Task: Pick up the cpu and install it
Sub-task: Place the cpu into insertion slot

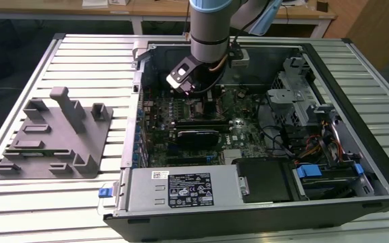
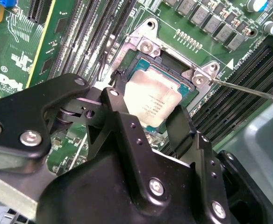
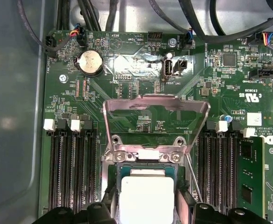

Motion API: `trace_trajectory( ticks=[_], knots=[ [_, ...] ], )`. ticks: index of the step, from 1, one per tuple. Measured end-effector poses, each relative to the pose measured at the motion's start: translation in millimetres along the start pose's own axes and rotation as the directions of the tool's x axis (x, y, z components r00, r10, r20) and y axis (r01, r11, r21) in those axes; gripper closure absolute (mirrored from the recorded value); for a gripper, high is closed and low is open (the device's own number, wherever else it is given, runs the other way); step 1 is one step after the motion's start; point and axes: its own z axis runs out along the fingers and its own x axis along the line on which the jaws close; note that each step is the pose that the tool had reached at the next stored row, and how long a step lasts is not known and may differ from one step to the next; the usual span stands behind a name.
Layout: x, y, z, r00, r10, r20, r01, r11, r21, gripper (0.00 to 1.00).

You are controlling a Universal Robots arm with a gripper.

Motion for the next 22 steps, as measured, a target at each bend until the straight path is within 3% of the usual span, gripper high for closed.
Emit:
trace_trajectory(
  ticks=[6,13,15,18,22],
  knots=[
    [-0.1,0.4,-8.6,1.0,0.0,0.0,0.0,1.0,0.0,0.39],
    [-0.1,0.4,-8.8,1.0,0.0,-0.0002,0.0,1.0,-0.0001,0.4],
    [-0.1,0.4,-8.9,1.0,0.0,-0.0001,0.0,1.0,0.0,0.53],
    [-0.1,0.4,-9.0,1.0,0.0,-0.0002,0.0,1.0,-0.0001,0.58],
    [-0.1,0.5,-9.2,1.0,0.0,-0.0002,0.0,1.0,-0.0001,0.76]
  ],
)
